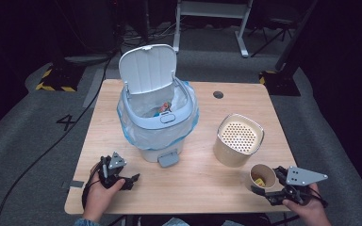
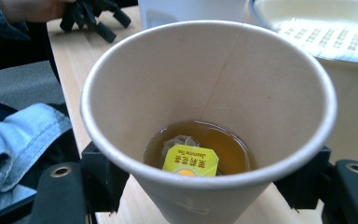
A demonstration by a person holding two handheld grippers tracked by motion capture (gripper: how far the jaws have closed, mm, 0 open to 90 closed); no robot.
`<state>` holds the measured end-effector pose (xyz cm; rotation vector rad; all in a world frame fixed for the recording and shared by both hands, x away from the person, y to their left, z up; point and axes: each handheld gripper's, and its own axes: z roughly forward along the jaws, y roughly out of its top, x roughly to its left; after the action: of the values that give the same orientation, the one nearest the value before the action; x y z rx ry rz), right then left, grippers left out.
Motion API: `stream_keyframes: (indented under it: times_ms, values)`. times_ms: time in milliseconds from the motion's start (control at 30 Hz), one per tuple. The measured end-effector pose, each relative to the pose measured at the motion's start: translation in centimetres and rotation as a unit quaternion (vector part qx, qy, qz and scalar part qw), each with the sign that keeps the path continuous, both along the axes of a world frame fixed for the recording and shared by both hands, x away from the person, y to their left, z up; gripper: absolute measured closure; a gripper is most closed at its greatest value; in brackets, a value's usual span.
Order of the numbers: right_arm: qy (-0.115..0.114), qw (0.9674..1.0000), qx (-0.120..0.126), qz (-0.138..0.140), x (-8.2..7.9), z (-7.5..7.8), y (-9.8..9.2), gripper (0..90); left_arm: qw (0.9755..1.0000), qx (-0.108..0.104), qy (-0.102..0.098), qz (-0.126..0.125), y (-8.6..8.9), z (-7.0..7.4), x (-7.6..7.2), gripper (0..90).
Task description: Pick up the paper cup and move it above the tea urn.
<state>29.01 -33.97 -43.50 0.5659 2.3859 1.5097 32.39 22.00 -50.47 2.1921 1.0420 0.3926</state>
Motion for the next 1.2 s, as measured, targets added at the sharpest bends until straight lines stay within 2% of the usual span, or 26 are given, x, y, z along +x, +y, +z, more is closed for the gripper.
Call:
stream_keyframes:
  times_ms: [500,733,900,1200]
  values:
    - [-0.023,0.9996,-0.013,0.007,2.2,5.5,-0.2,30.4,1.0000,0.000,0.000,0.000,0.0,0.0,0.0,11.2]
    - [-0.034,0.9992,-0.018,0.002,3.3,7.4,-0.2,30.5,1.0000,-0.001,0.000,0.000,0.0,0.0,0.0,11.1]
    - [-0.039,0.9990,-0.018,-0.011,5.1,8.6,-0.2,30.4,1.0000,-0.001,0.000,0.000,0.0,0.0,0.0,11.1]
    - [-0.074,0.9964,-0.034,-0.024,8.2,10.1,0.0,30.5,1.0000,-0.003,0.000,0.001,-0.1,0.0,0.1,11.1]
